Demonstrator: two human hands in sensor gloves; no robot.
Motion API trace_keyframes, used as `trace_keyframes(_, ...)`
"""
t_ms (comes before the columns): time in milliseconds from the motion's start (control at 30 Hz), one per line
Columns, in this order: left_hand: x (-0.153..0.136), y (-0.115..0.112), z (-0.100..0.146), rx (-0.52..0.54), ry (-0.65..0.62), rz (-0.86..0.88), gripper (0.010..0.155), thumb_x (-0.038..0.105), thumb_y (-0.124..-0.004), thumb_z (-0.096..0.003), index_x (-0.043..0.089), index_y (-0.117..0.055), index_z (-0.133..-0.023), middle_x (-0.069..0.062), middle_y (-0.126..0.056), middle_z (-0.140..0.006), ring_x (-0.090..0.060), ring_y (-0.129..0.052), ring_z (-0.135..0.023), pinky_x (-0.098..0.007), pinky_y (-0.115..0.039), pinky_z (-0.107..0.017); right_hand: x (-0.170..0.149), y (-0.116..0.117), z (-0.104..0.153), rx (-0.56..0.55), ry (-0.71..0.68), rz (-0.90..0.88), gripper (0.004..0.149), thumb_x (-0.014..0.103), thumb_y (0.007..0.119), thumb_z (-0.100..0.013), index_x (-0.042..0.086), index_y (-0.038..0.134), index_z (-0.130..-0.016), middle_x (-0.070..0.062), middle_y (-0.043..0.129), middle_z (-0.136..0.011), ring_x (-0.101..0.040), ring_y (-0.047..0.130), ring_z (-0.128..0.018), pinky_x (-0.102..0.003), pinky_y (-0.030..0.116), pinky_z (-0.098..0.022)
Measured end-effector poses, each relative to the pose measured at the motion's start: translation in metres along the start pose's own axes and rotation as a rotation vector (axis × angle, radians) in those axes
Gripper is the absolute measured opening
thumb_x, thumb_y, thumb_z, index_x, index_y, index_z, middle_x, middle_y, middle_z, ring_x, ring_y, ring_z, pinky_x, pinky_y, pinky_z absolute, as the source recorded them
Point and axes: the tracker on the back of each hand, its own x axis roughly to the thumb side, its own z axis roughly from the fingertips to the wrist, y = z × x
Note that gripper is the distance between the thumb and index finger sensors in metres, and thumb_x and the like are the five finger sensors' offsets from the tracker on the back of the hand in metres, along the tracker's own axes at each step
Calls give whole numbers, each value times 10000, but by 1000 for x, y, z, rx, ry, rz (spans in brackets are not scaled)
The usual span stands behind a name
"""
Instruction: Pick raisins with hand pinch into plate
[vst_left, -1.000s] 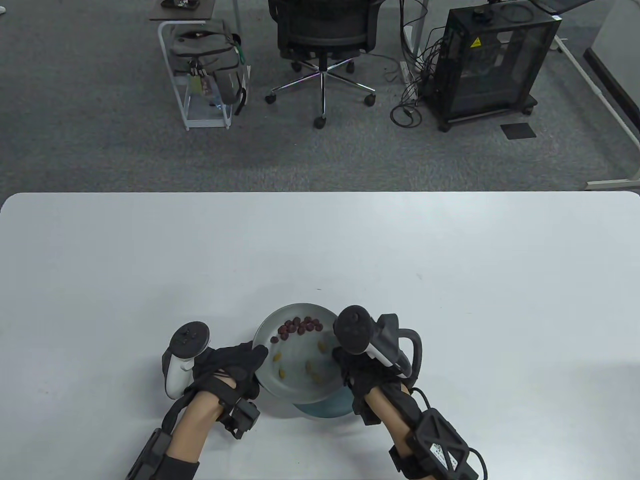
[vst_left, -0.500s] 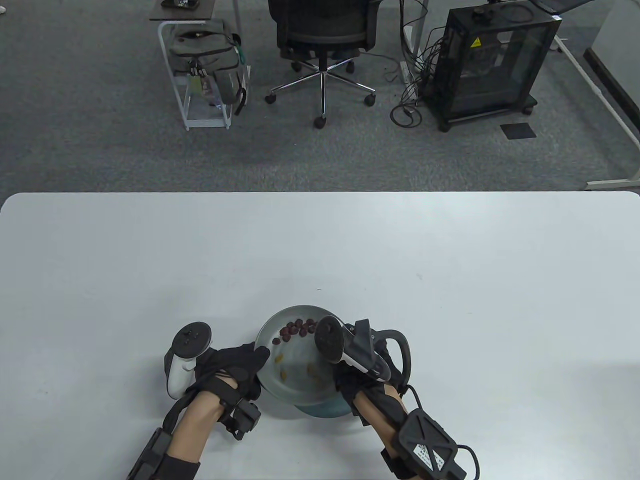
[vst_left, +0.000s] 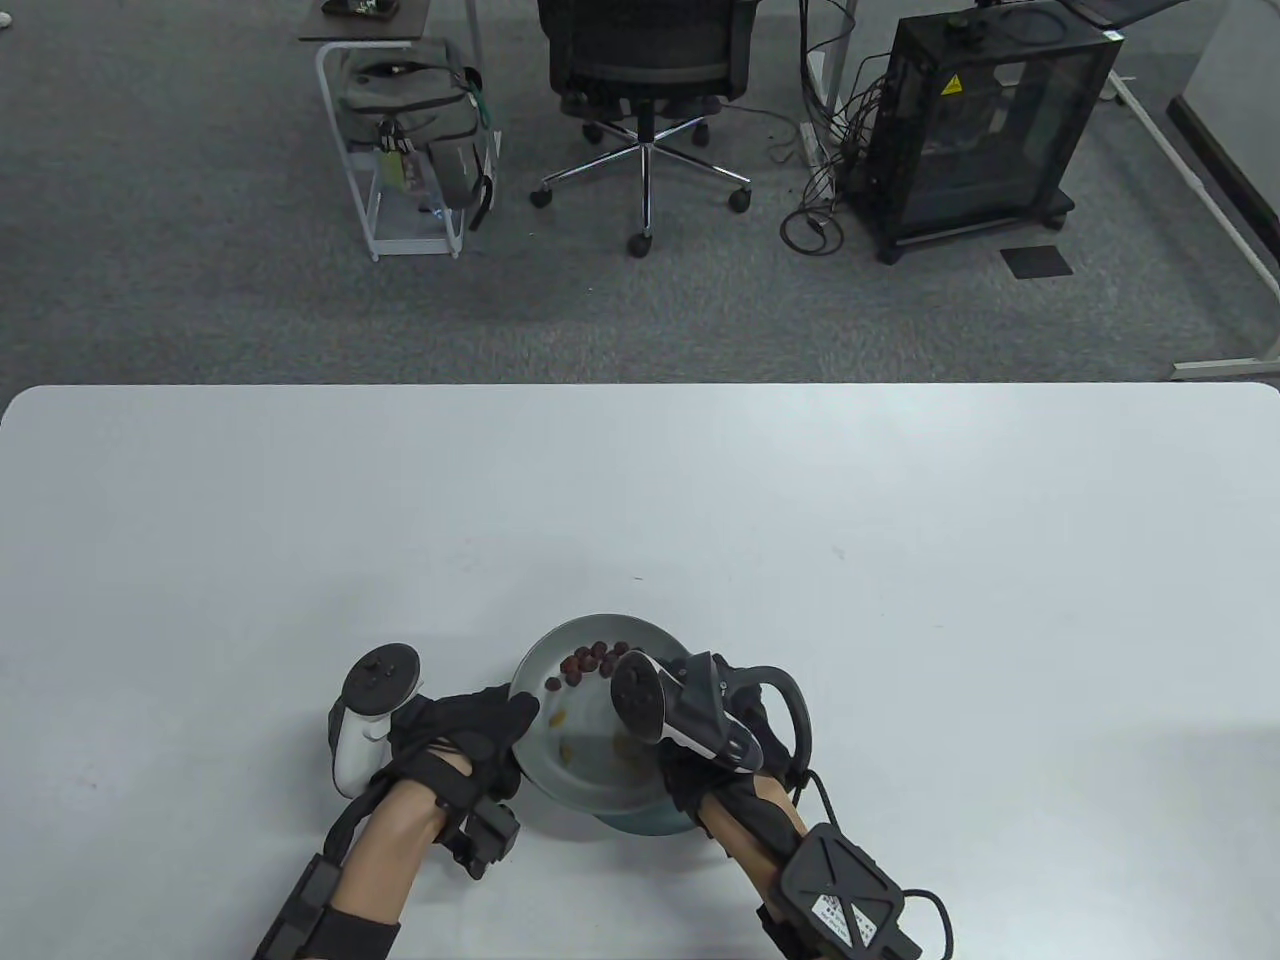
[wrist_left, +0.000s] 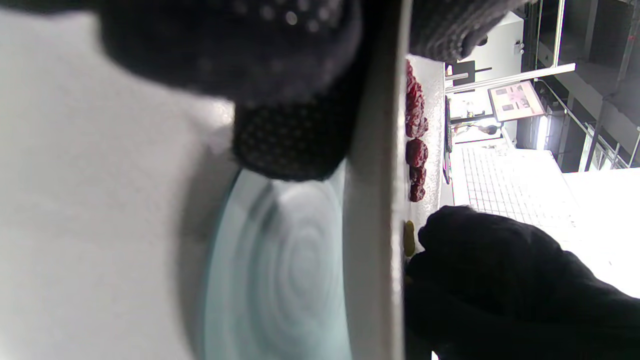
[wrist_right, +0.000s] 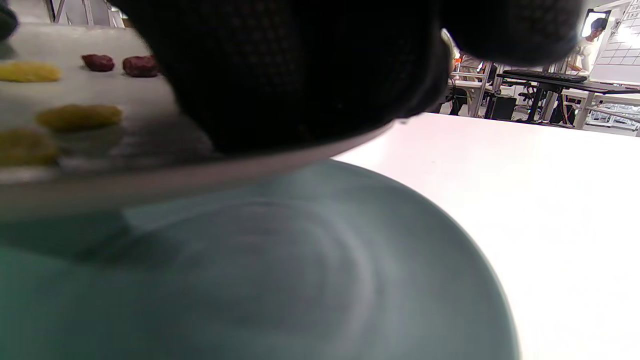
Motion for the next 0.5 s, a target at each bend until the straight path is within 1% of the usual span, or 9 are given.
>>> trace_keyframes(100, 1, 0, 0, -1, -2, 1, 535, 347, -739, -505, -89, -783, -811, -194, -1038, -440, -209, -985, -111, -421, -822, -142, 2, 2, 0, -7, -22, 24, 573, 287, 1033, -368, 197, 808, -887, -57, 1030, -742, -226, 992, -496, -375, 869, -334)
trace_keyframes(167, 0, 0, 0, -12, 0, 8, 536, 347, -737, -507, -90, -779, -815, -198, -1032, -442, -208, -982, -113, -419, -821, -144, 2, 3, -1, 7, -40, 30, 567, 285, 1027, -370, 185, 810, -883, -62, 1037, -729, -216, 1001, -479, -371, 874, -326)
trace_keyframes(333, 0, 0, 0, -18, 1, 10, 535, 347, -742, -507, -90, -782, -814, -201, -1032, -437, -205, -984, -99, -416, -823, -142, 1, 5, -2, 23, -68, 12, 588, 273, 1022, -370, 132, 790, -891, -95, 1035, -708, -217, 999, -460, -371, 873, -315)
trace_keyframes(500, 0, 0, 1, -21, 5, 17, 537, 351, -742, -508, -89, -786, -812, -197, -1035, -433, -201, -985, -97, -414, -824, -140, 0, 5, -2, 14, -62, -1, 601, 274, 1021, -365, 111, 779, -890, -104, 1036, -689, -216, 997, -438, -372, 875, -307)
